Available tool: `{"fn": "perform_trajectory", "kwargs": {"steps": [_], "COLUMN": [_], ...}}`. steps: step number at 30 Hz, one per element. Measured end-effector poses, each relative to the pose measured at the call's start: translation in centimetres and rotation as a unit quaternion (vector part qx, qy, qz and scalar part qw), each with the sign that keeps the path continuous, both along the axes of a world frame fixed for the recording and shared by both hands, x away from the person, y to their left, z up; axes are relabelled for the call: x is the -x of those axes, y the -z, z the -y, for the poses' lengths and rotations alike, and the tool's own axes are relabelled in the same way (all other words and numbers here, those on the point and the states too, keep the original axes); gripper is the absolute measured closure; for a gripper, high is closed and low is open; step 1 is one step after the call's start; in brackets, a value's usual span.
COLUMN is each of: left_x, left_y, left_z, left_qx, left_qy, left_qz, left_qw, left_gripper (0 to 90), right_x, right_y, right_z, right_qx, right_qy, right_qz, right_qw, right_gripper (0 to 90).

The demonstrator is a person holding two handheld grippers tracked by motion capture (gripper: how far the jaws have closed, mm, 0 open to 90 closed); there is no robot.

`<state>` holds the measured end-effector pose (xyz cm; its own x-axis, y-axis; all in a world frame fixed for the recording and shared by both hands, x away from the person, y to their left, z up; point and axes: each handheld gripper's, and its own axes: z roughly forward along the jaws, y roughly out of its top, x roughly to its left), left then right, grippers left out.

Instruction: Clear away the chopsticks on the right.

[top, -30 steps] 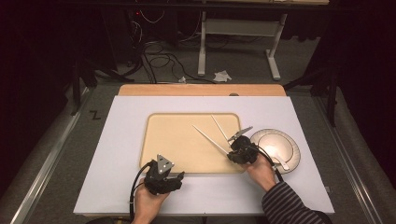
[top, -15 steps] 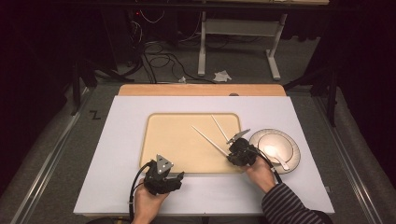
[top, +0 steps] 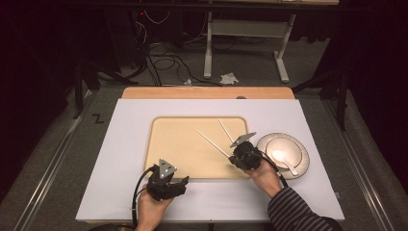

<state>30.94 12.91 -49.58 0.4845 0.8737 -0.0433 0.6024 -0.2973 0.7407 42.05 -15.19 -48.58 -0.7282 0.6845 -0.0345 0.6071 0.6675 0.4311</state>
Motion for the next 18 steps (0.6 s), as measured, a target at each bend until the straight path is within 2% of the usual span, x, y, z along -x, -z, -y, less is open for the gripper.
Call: {"fn": "perform_trajectory", "kwargs": {"steps": [5, 9, 11, 15, 18], "left_x": [0.0, 0.0, 0.0, 0.0, 0.1], "left_y": [-0.1, -0.2, -0.2, -0.1, -0.1], "left_z": [-0.1, -0.3, -0.4, -0.4, -0.4], "left_qx": [0.002, 0.009, 0.014, 0.015, 0.016], "left_qy": [0.0, -0.004, -0.006, -0.006, -0.006], "left_qz": [0.001, 0.003, 0.002, 0.001, 0.002], "left_qw": [1.0, 0.9999, 0.9999, 0.9999, 0.9999], "left_gripper": [33.9, 34.0, 34.0, 34.1, 34.1], "right_x": [0.1, 0.0, 0.1, 0.0, -0.4], "right_y": [0.0, -0.7, -1.0, -0.6, 0.1], "right_z": [0.0, 0.2, 0.0, -1.1, -1.8], "right_qx": [0.002, -0.018, -0.034, -0.03, -0.022], "right_qy": [-0.004, -0.005, -0.017, -0.037, -0.037], "right_qz": [0.001, 0.022, 0.033, 0.023, 0.017], "right_qw": [1.0, 0.9996, 0.9987, 0.9986, 0.9989], "right_gripper": [90.0, 90.0, 90.0, 90.0, 90.0]}}
